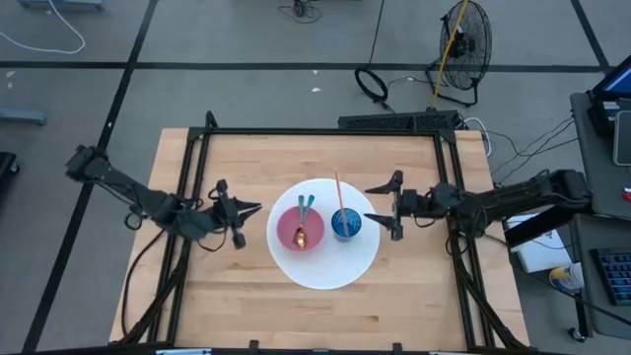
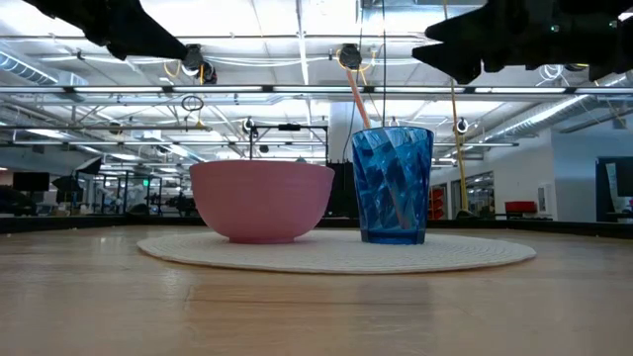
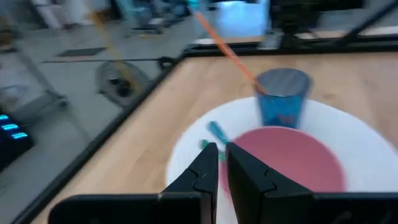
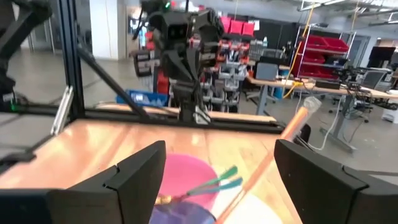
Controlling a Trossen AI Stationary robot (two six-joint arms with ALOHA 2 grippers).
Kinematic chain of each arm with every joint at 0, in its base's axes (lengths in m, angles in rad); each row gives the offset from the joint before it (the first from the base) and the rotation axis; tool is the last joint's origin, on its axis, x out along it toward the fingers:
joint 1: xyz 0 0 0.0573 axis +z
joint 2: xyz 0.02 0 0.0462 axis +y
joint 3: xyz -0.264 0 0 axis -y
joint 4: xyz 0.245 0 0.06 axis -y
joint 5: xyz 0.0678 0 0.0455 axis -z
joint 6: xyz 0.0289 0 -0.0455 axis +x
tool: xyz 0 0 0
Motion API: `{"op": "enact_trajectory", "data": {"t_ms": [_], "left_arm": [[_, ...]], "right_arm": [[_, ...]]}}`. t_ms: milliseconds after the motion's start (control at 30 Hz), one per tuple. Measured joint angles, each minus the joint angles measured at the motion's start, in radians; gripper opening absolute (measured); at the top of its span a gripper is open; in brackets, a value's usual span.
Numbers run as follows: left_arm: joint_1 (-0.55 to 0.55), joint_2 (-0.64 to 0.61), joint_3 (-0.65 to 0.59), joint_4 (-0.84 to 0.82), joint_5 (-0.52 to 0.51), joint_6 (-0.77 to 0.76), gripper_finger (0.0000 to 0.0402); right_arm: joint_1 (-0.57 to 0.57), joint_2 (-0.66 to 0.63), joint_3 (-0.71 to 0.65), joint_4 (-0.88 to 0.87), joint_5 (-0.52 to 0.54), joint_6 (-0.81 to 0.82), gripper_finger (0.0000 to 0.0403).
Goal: Pick & Place Utensil
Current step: Return to Home Position
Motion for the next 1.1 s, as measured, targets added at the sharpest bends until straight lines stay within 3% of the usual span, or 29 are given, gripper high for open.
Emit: {"op": "enact_trajectory", "data": {"t_ms": [133, 300, 467, 733, 900, 1100], "left_arm": [[0.060, -0.050, 0.000, 0.005, 0.155, 0.078, 0.0037], [0.105, -0.091, 0.000, 0.016, 0.190, 0.160, 0.0037], [0.155, -0.173, -0.064, 0.094, 0.277, 0.249, 0.0037], [0.353, -0.371, -0.316, 0.398, 0.603, 0.282, 0.0037], [0.464, -0.426, -0.379, 0.450, 0.716, 0.279, 0.0037], [0.563, -0.452, -0.415, 0.449, 0.809, 0.256, 0.0037]], "right_arm": [[0.000, -0.070, 0.000, -0.109, 0.000, -0.035, 0.0293], [0.000, -0.132, -0.018, -0.192, 0.001, -0.040, 0.0293], [0.000, -0.195, -0.134, -0.093, 0.001, -0.026, 0.0293], [-0.002, -0.282, -0.325, 0.249, 0.000, 0.017, 0.0293], [-0.002, -0.307, -0.328, 0.200, -0.056, 0.036, 0.0293], [-0.002, -0.306, -0.329, 0.121, -0.054, 0.048, 0.0293]]}}
